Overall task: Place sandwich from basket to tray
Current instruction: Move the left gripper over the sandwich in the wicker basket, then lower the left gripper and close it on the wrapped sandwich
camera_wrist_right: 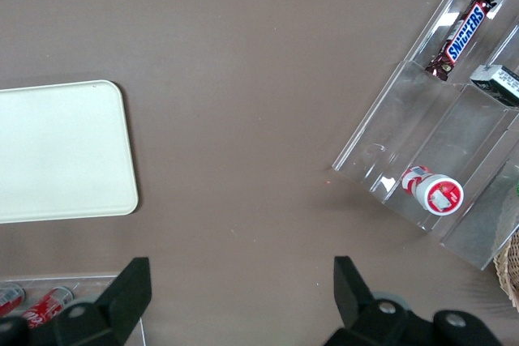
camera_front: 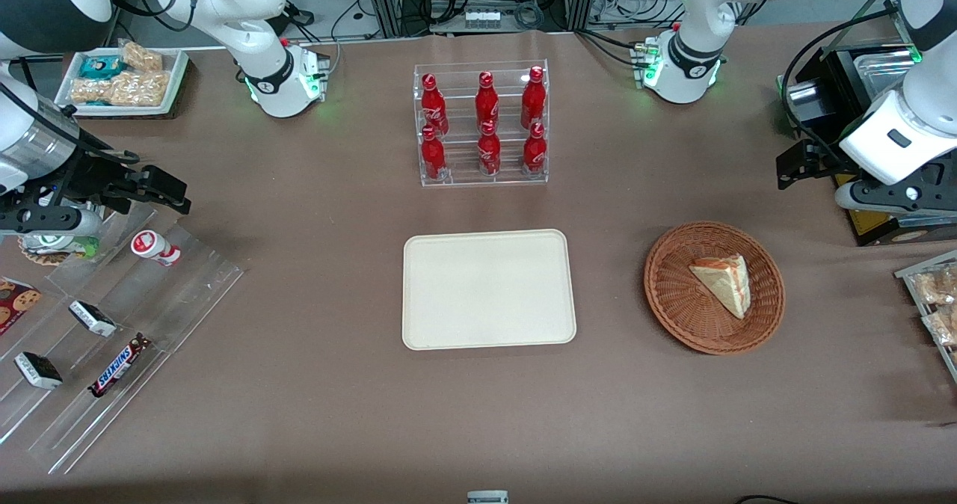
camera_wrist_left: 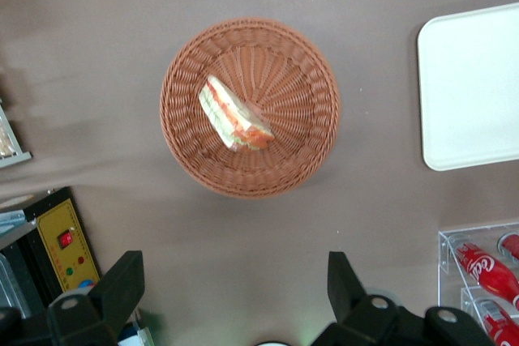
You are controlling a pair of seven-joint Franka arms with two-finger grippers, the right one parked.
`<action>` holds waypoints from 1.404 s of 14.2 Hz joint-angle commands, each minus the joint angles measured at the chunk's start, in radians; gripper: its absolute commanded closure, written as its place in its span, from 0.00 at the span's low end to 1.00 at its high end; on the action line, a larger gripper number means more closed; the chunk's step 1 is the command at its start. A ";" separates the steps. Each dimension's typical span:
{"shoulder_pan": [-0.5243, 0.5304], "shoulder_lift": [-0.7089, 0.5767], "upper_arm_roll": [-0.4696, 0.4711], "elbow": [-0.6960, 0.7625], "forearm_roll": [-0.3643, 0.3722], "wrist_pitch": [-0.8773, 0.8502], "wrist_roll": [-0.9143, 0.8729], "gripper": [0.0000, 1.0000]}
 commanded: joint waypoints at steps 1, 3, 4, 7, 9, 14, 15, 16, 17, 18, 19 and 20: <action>0.005 0.046 -0.001 -0.003 0.009 -0.016 0.010 0.00; 0.005 0.089 0.001 -0.022 0.010 0.012 0.009 0.00; 0.007 0.115 0.001 -0.037 0.009 0.035 0.009 0.00; 0.008 0.125 0.010 -0.182 0.010 0.217 -0.011 0.00; 0.010 0.126 0.016 -0.290 0.010 0.355 -0.049 0.00; 0.011 0.154 0.044 -0.531 0.017 0.775 -0.225 0.00; 0.011 0.166 0.044 -0.539 0.018 0.806 -0.335 0.00; 0.011 0.177 0.044 -0.534 0.017 0.809 -0.441 0.00; 0.011 0.189 0.044 -0.534 0.018 0.820 -0.573 0.00; 0.010 0.198 0.044 -0.539 0.018 0.843 -0.685 0.00; 0.010 0.207 0.042 -0.545 0.018 0.860 -0.780 0.00; 0.010 0.214 0.042 -0.554 0.018 0.868 -0.837 0.00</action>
